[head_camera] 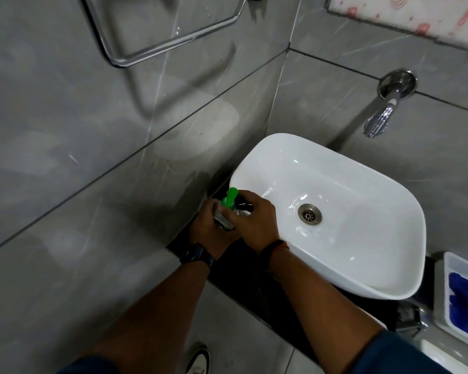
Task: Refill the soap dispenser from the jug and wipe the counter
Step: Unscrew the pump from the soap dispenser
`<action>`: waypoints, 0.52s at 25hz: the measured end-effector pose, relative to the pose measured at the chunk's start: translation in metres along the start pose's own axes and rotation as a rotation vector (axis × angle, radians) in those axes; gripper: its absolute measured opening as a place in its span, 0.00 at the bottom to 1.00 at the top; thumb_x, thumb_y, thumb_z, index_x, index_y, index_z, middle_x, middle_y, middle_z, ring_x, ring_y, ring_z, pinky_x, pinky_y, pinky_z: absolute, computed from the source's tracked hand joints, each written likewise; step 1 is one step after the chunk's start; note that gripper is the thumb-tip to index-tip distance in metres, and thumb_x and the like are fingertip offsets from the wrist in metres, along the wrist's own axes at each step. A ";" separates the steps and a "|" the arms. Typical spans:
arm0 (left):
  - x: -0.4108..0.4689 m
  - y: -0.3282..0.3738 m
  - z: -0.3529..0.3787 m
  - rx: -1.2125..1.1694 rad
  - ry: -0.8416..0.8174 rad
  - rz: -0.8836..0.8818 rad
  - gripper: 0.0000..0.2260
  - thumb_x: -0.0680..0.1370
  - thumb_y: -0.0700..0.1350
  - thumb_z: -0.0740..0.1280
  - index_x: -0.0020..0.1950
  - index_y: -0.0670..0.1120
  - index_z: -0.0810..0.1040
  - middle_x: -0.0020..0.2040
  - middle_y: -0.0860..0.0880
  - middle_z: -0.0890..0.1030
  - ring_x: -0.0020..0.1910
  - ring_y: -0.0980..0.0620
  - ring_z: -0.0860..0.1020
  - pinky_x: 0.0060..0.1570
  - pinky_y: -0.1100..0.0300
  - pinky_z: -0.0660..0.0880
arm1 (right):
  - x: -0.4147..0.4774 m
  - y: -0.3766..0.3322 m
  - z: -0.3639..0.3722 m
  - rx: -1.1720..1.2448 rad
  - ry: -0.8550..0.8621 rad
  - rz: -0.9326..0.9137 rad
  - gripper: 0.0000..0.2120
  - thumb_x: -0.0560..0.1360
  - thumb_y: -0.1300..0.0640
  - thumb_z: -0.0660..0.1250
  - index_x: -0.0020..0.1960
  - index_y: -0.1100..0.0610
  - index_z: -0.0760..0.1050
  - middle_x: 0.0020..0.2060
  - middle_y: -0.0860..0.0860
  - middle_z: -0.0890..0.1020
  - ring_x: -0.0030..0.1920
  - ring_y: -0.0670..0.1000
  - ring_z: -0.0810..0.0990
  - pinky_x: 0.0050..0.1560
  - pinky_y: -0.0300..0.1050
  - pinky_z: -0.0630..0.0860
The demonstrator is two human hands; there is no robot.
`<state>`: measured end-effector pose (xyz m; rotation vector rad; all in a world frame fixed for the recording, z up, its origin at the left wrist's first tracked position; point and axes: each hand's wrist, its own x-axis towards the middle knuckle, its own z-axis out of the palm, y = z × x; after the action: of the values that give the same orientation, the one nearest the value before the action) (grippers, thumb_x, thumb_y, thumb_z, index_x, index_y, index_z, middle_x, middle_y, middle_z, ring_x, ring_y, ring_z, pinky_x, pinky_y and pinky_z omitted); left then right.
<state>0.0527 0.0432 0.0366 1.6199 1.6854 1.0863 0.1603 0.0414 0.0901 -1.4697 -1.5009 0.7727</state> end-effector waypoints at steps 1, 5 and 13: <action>0.000 0.004 -0.003 0.013 0.011 0.009 0.24 0.61 0.52 0.73 0.53 0.46 0.74 0.39 0.62 0.72 0.32 0.69 0.69 0.34 0.82 0.64 | -0.001 -0.001 -0.001 0.049 -0.011 -0.014 0.16 0.67 0.55 0.76 0.54 0.54 0.80 0.47 0.48 0.84 0.48 0.45 0.81 0.50 0.41 0.78; -0.002 0.012 -0.009 -0.061 -0.033 -0.024 0.24 0.59 0.58 0.68 0.53 0.54 0.73 0.39 0.60 0.77 0.34 0.69 0.75 0.30 0.77 0.68 | -0.007 -0.008 -0.003 0.122 0.063 -0.008 0.18 0.65 0.54 0.76 0.54 0.50 0.77 0.46 0.45 0.83 0.47 0.42 0.80 0.45 0.33 0.75; -0.014 0.020 -0.012 -0.008 0.033 0.009 0.18 0.64 0.49 0.72 0.52 0.49 0.74 0.38 0.62 0.73 0.33 0.66 0.70 0.31 0.76 0.66 | -0.025 -0.014 -0.005 0.273 0.124 0.028 0.18 0.65 0.54 0.76 0.51 0.47 0.75 0.42 0.41 0.83 0.45 0.41 0.81 0.42 0.35 0.78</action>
<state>0.0549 0.0267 0.0575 1.6148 1.6943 1.1280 0.1565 0.0147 0.1003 -1.3101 -1.2316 0.8514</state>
